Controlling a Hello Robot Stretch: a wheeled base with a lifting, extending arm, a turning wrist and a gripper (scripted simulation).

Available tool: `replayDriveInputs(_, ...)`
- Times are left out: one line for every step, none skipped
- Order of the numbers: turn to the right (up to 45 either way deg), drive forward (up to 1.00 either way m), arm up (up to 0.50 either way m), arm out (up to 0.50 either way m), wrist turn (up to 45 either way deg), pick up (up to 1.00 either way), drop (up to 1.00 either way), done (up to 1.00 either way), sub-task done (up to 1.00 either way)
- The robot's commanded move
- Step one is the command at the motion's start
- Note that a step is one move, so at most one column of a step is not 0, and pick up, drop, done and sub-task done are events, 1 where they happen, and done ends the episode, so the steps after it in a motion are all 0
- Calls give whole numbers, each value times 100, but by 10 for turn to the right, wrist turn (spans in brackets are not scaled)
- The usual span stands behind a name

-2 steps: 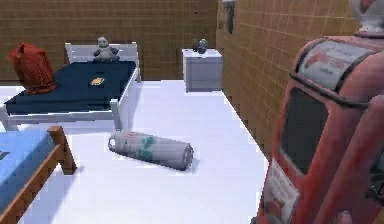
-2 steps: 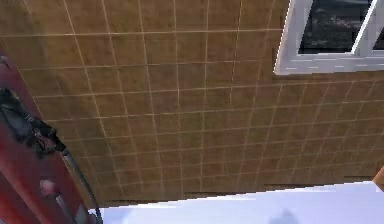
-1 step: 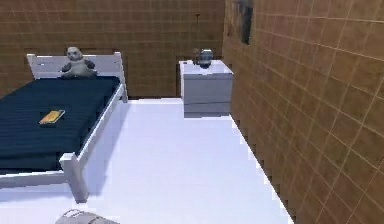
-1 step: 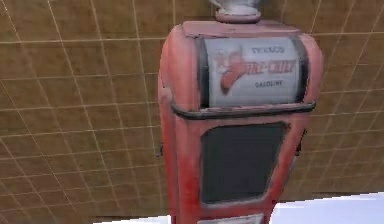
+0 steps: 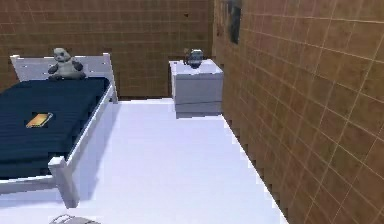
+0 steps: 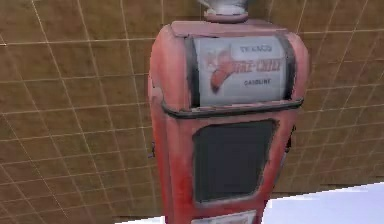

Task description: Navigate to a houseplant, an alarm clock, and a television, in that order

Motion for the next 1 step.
replayDriveInputs(-450,0,0,0,0,0,0,0,0)
